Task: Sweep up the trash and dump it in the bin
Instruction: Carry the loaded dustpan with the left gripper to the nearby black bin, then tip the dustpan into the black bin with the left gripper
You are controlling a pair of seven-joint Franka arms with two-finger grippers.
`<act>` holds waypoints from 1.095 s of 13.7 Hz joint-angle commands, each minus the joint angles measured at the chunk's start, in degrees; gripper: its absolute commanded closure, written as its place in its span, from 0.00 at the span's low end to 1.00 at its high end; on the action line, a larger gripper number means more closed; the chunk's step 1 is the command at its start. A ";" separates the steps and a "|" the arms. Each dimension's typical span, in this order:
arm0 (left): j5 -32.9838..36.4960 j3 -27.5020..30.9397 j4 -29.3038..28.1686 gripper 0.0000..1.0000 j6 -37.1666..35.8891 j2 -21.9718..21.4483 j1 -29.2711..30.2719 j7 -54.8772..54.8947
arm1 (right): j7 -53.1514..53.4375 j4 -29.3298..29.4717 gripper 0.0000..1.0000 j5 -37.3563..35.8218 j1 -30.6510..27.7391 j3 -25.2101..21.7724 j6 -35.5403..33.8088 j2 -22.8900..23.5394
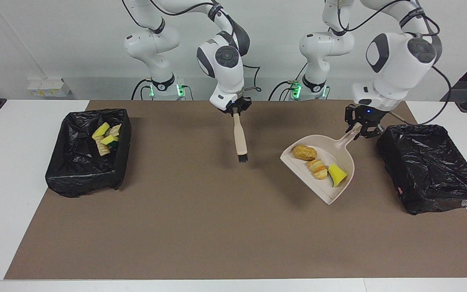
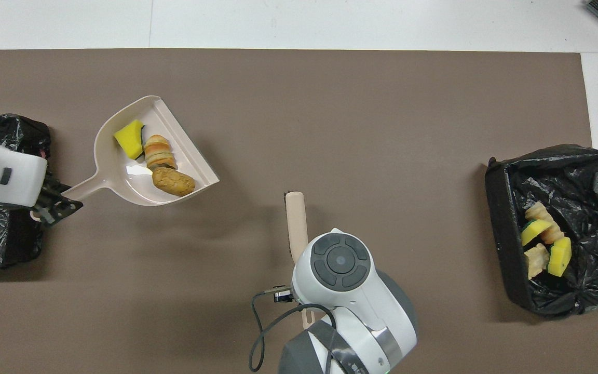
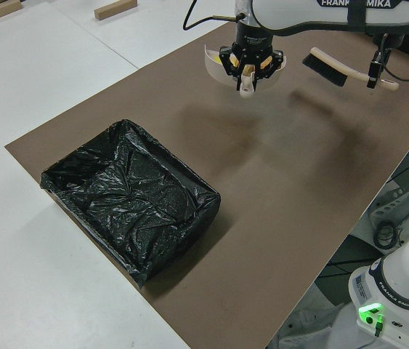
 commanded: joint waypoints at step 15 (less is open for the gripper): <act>9.26 0.93 30.34 1.00 -10.42 15.81 30.90 36.08 | 16.48 9.99 1.00 -2.03 9.73 -0.20 9.37 15.74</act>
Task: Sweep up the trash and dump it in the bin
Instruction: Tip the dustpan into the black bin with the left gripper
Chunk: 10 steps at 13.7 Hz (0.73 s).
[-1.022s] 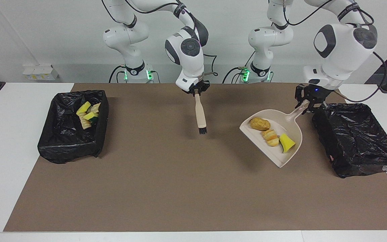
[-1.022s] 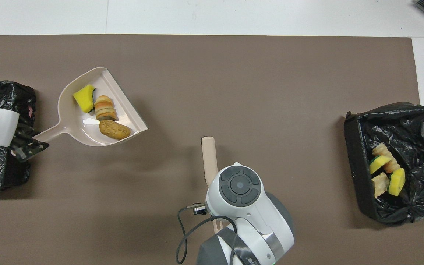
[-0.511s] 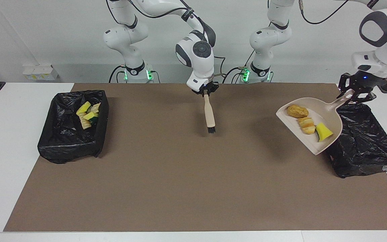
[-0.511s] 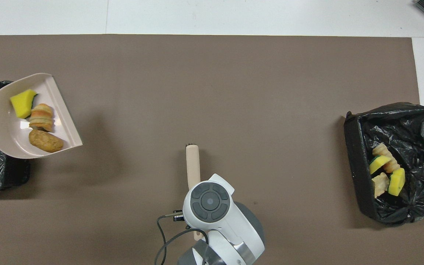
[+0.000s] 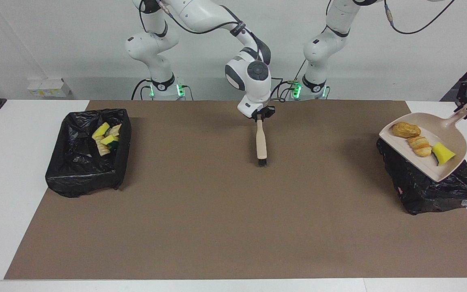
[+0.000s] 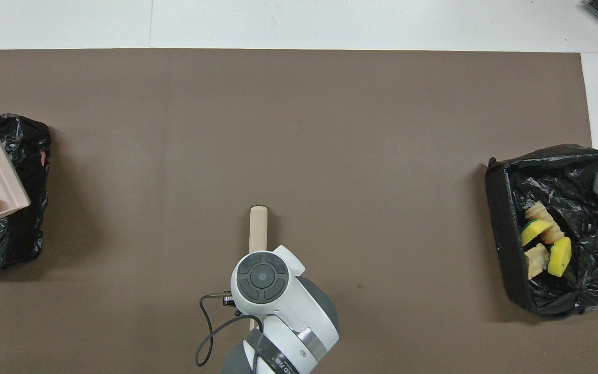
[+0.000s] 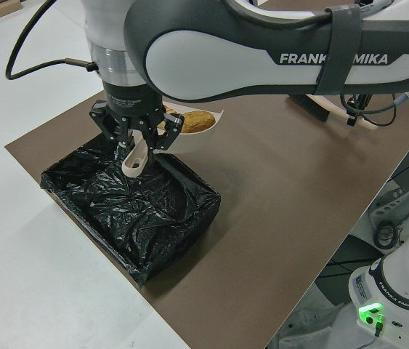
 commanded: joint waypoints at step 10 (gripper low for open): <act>26.78 0.00 1.25 1.00 8.30 1.91 -0.78 0.75 | 1.88 3.18 1.00 -1.69 -0.08 -0.20 0.25 3.33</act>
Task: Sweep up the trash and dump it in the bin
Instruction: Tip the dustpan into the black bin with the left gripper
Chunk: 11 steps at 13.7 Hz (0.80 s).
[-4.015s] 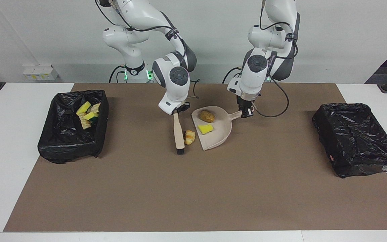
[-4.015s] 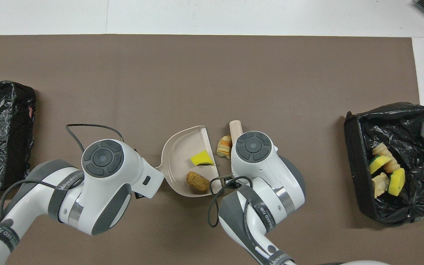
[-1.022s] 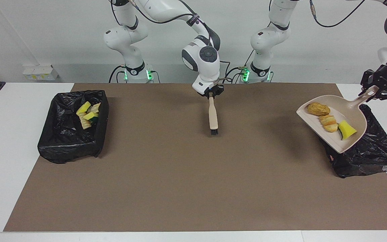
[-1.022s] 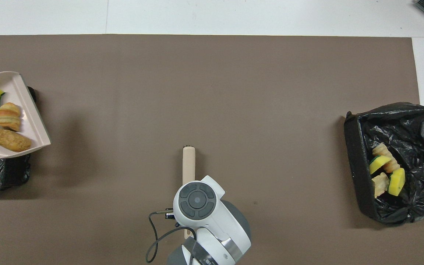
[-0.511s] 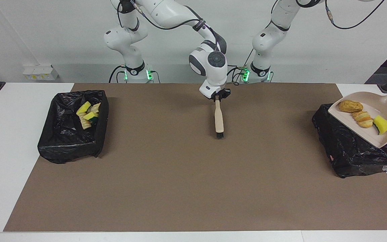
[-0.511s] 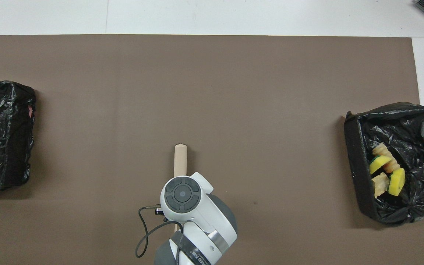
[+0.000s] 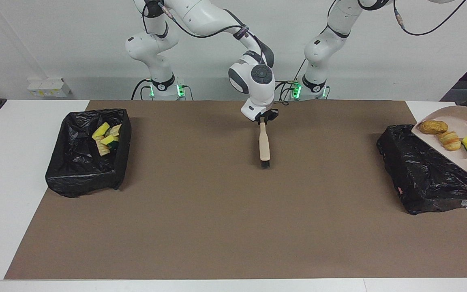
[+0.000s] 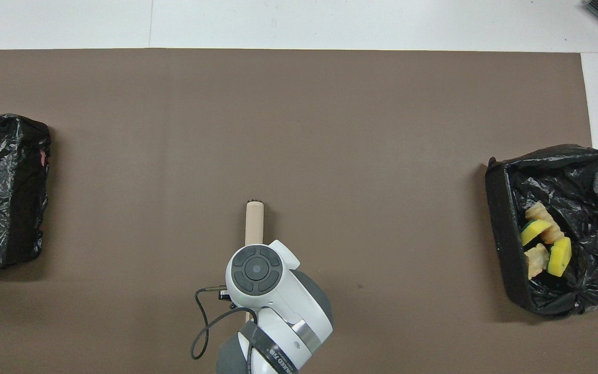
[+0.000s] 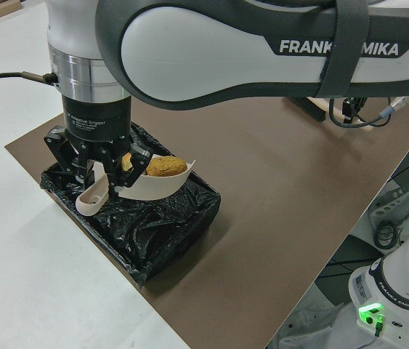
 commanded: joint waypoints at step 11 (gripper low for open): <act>26.45 0.24 -0.47 1.00 4.55 -0.63 -12.57 1.90 | 0.97 1.60 1.00 -2.67 -0.53 0.23 -0.63 1.99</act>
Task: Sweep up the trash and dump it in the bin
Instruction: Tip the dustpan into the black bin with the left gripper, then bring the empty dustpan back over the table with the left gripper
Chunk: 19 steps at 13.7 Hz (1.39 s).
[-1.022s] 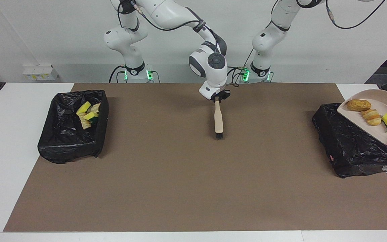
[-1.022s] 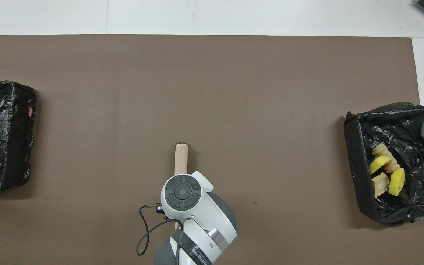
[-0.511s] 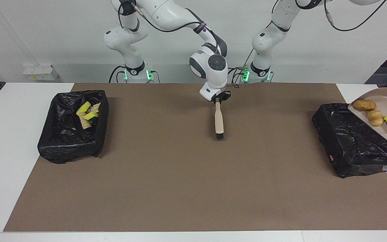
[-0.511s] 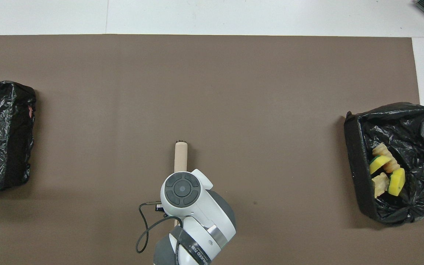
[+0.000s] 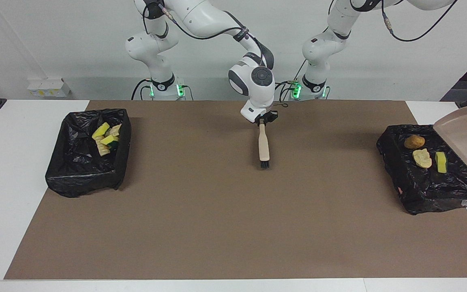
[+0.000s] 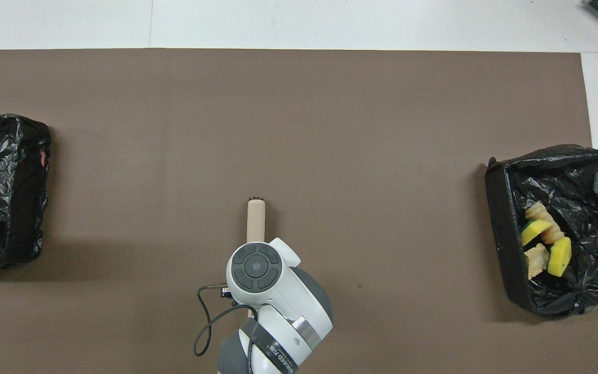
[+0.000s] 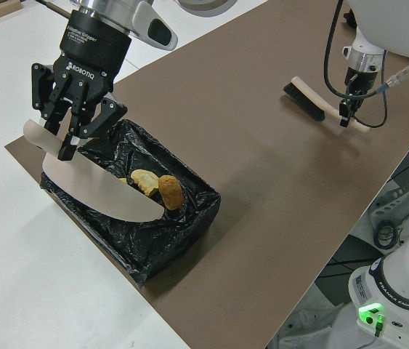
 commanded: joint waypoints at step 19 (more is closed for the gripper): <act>-41.79 -3.25 -4.30 1.00 -13.27 -8.86 -19.81 -75.25 | 3.88 -4.63 1.00 -0.58 3.18 1.17 -13.90 -5.54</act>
